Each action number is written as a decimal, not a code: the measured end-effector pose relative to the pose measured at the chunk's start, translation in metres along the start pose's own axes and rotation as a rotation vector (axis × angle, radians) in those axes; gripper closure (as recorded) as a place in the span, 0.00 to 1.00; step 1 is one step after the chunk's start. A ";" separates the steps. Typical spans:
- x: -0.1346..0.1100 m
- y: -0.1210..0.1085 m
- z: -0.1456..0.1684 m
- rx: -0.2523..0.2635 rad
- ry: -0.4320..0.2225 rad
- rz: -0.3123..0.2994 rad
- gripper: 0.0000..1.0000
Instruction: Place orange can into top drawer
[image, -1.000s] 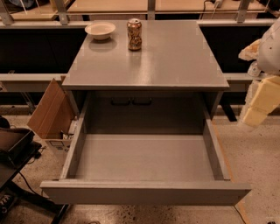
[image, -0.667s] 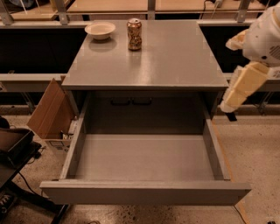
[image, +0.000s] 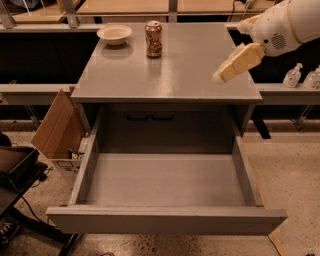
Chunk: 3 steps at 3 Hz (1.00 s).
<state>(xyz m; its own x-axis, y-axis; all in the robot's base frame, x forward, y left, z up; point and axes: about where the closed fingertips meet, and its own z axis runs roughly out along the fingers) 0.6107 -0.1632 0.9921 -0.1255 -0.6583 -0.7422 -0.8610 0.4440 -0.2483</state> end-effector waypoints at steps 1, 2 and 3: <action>-0.030 -0.011 0.021 0.042 -0.181 0.102 0.00; -0.047 -0.002 0.065 0.076 -0.298 0.227 0.00; -0.050 -0.013 0.060 0.113 -0.311 0.224 0.00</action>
Offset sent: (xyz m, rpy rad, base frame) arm 0.1207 0.0518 0.0321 0.6338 -0.3084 -0.4629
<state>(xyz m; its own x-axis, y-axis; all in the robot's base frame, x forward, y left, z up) 0.6578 -0.0992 0.9953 -0.1336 -0.3296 -0.9346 -0.7676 0.6309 -0.1128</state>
